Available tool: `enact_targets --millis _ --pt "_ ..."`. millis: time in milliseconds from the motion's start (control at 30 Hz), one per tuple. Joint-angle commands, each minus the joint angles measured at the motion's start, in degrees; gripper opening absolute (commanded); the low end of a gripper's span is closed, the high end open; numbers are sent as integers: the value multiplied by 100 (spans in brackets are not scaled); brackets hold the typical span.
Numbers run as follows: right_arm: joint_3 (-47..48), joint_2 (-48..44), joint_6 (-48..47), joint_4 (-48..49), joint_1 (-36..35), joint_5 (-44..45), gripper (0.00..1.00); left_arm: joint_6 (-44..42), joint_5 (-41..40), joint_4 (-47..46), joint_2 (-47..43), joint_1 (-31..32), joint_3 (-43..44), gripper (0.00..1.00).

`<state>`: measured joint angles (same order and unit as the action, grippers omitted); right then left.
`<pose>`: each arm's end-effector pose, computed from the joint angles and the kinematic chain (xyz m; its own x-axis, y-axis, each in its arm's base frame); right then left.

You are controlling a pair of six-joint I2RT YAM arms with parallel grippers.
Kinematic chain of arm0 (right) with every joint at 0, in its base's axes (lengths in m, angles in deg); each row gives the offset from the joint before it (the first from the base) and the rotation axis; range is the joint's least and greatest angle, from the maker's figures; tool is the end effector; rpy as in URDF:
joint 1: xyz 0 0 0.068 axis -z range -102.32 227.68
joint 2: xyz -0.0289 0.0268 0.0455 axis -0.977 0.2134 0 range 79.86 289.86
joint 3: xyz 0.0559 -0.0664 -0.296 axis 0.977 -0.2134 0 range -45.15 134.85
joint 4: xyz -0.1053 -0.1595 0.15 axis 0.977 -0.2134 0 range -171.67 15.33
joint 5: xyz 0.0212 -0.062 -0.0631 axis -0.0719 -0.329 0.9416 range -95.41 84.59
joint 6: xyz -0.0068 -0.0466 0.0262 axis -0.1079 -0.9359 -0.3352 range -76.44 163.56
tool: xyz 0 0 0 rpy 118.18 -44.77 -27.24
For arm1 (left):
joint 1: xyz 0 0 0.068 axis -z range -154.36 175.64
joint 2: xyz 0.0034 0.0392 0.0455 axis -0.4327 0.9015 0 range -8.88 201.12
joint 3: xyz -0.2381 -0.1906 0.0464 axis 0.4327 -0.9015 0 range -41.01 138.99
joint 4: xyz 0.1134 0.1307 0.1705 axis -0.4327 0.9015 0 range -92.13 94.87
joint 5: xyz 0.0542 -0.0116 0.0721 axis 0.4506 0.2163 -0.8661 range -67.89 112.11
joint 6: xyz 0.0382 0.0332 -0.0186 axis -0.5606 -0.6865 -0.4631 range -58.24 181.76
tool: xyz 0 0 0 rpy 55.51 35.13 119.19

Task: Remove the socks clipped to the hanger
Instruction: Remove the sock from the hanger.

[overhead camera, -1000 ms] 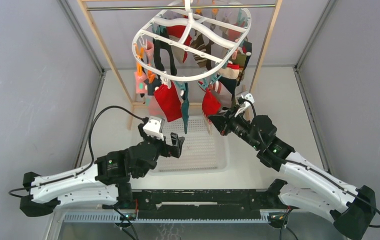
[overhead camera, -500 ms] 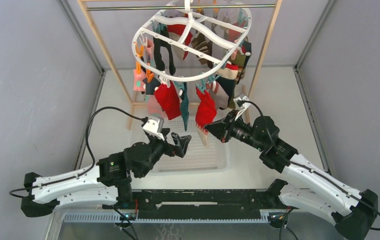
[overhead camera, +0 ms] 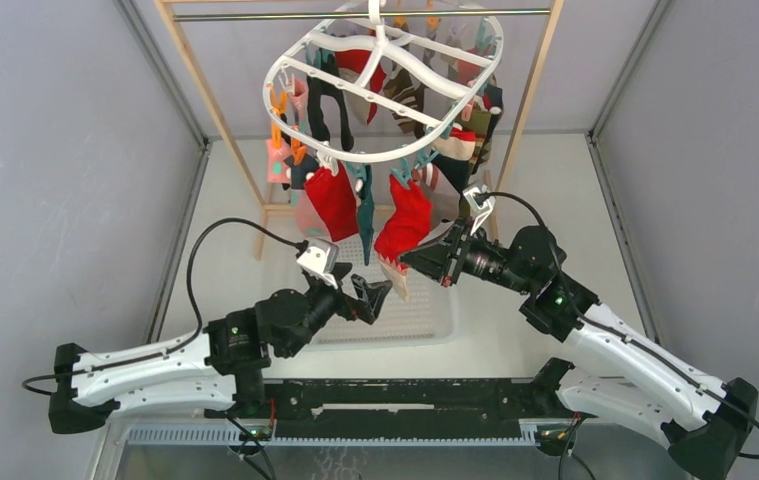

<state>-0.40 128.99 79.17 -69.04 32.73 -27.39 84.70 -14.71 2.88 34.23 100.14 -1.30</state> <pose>0.1032 0.1220 0.3859 -0.5232 0.2407 -0.8175 -0.7568 0.3098 0.5755 0.0553 -0.1198 0.3505 -0.2749 -0.1760 -0.9452 0.5493 0.7781 -0.3047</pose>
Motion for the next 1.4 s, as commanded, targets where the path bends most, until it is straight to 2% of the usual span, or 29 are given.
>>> enact_targets --millis 0,400,667,933,1000,1067,1100,1200,1367 --pt "262 82 296 441 -88 -257 5 -143 221 -554 -46 25 -181 100" --pt "262 397 505 819 -220 -289 1 -228 666 -1375 0 -26 -460 100" --pt "262 458 525 843 -294 -203 0 -143 936 -1766 90 -313 -604 100" --pt "262 465 533 856 -293 -142 0 -189 930 -2001 266 -344 -633 99" --pt "262 467 534 837 -291 -146 0 -210 917 -2076 262 -348 -637 93" --pt "262 454 510 798 -295 -129 0 -228 939 -2077 263 -385 -627 79" --pt "262 437 486 777 -295 -117 0 -228 952 -2064 257 -398 -616 68" --pt "262 399 456 718 -290 -86 0 -232 1062 -2021 233 -449 -604 50" --pt "262 399 412 656 -287 -61 0 -214 1171 -2000 178 -496 -639 31"
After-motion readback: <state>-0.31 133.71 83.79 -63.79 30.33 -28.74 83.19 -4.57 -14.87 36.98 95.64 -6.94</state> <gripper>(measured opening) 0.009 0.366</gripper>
